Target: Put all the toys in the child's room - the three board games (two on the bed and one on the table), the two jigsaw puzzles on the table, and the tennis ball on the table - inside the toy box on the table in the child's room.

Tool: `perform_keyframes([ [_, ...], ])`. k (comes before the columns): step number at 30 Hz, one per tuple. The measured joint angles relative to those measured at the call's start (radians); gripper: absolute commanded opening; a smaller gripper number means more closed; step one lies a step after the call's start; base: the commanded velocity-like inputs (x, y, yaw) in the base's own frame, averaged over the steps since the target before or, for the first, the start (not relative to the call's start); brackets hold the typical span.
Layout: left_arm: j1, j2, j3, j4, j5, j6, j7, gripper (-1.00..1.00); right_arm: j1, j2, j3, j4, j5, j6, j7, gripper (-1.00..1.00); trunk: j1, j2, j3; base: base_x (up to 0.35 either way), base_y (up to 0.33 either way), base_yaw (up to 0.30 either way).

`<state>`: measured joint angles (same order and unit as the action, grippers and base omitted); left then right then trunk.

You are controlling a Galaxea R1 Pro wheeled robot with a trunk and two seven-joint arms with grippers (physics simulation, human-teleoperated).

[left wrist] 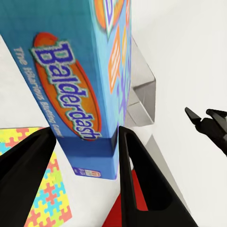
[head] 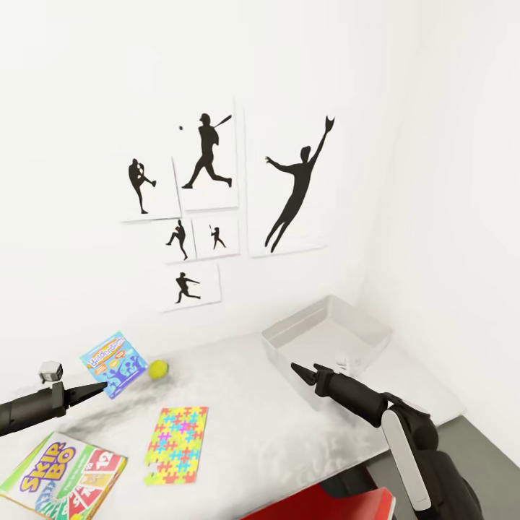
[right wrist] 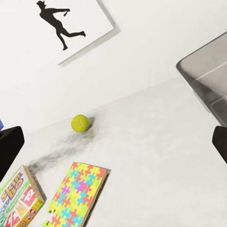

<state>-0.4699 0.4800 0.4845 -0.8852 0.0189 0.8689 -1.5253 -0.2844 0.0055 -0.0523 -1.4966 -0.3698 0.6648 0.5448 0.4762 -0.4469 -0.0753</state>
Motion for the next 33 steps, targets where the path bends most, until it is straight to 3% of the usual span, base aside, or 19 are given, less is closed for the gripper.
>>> perform_keyframes([
  [33,0.001,0.000,0.000,0.000,0.000,0.000,0.000,-1.00,0.000,0.000,0.000,0.001,0.001,0.000,0.000,1.00,0.000,0.000,0.001,0.035,-0.001,0.003],
])
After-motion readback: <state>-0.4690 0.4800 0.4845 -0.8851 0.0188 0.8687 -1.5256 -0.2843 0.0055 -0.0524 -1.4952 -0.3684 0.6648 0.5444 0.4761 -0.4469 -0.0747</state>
